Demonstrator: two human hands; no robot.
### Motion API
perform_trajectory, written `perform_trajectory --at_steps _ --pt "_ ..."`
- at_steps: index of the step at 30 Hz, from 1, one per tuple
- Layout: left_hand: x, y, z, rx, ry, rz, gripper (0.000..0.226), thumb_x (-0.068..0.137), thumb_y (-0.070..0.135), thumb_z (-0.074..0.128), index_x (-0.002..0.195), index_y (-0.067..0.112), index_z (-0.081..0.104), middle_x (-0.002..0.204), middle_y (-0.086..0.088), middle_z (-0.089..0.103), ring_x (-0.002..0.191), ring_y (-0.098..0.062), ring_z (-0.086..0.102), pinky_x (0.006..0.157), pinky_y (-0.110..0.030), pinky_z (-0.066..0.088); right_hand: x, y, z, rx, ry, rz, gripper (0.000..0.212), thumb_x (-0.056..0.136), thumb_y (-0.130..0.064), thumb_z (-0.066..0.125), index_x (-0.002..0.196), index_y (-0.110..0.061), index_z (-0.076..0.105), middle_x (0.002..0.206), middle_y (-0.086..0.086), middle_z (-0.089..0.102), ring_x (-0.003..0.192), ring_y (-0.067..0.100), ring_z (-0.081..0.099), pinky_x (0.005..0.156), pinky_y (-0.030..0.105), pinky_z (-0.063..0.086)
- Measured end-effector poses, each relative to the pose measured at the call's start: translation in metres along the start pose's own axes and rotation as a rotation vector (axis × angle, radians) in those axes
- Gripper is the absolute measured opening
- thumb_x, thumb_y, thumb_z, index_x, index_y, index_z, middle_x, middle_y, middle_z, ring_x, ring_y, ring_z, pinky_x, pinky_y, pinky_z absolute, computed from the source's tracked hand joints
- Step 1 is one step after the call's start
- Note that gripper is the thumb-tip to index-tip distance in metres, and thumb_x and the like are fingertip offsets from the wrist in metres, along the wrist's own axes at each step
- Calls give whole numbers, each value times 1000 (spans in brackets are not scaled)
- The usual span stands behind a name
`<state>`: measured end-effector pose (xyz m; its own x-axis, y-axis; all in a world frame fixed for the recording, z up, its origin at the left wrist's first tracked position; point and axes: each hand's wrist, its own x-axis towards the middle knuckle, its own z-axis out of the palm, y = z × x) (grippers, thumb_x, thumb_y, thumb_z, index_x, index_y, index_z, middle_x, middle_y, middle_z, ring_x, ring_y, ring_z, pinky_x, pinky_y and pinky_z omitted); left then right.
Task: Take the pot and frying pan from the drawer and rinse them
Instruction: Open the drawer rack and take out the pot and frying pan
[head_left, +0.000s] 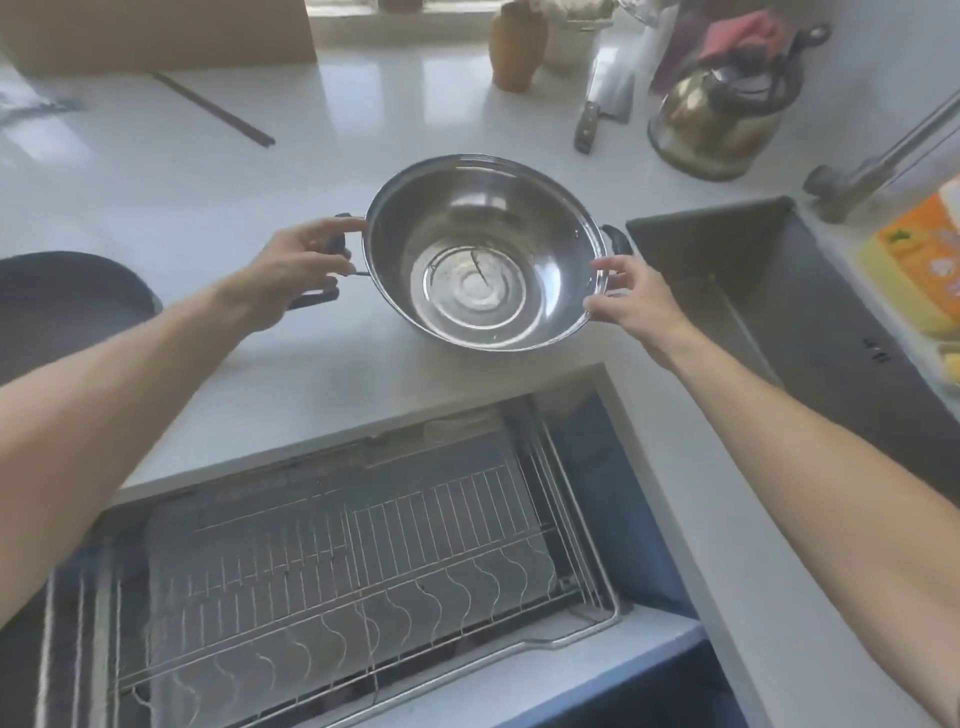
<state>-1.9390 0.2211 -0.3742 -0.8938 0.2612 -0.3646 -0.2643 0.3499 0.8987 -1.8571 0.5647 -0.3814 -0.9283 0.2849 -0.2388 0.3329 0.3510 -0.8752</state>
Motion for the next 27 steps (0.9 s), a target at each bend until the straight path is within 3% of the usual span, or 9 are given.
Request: perform_trajectory --at_steps 3,5,8,12,15,18,22,25,27 --pt "17 -11 1 56 -7 -61 44 82 1 59 102 40 66 93 6 48 95 -8 53 97 -30 46 15 15 9 -51 32 -13 44 75 -1 64 116 -14 59 97 1 55 76 12 61 64 14 52" --pt "24 -15 -1 61 -11 -77 45 83 0 59 103 40 65 97 3 48 91 -8 54 91 -25 47 20 24 16 -40 61 -39 42 73 -5 64 113 -20 60 105 4 57 83 16 63 61 11 49" --pt "32 -12 -6 121 -32 -78 44 83 0 59 109 36 64 101 0 52 87 -8 55 78 -17 49 25 31 19 -14 96 -76 42 72 -9 64 111 -24 60 111 5 59 91 19 66 71 20 54" --pt "40 -5 -6 254 -13 -56 45 81 -3 61 109 32 62 80 0 49 69 -13 54 52 -15 48 27 34 17 -33 76 -84 39 76 -11 67 112 -23 59 116 10 58 90 18 65 72 22 56" --pt "37 -5 0 363 22 17 50 81 -4 59 120 27 58 75 -1 43 69 -18 51 67 -25 50 18 32 16 -25 17 -58 42 80 -19 71 118 -21 55 119 10 56 93 18 64 77 30 56" --pt "6 -7 10 469 118 139 58 82 -3 47 133 26 48 96 2 45 89 -18 46 72 -25 41 -17 26 15 -37 71 -66 51 79 -31 72 125 -28 51 112 -1 59 97 12 63 77 28 53" --pt "-91 -40 23 234 228 258 48 88 9 50 131 31 49 128 7 54 109 -7 54 82 -14 43 -128 31 24 176 109 -81 37 85 -21 65 120 -23 54 97 -5 66 83 11 65 70 19 52" --pt "-192 -86 28 190 189 275 40 92 13 53 125 34 54 123 15 59 105 0 59 83 -8 46 -232 49 40 244 -45 -33 32 75 -32 69 105 -23 64 85 0 72 71 10 65 68 19 53" --pt "-257 -116 32 226 147 243 41 90 12 57 122 38 56 115 20 62 102 -1 61 83 -11 48 -286 61 52 252 -129 12 47 63 -54 75 97 -23 68 83 4 72 69 12 65 67 19 53"
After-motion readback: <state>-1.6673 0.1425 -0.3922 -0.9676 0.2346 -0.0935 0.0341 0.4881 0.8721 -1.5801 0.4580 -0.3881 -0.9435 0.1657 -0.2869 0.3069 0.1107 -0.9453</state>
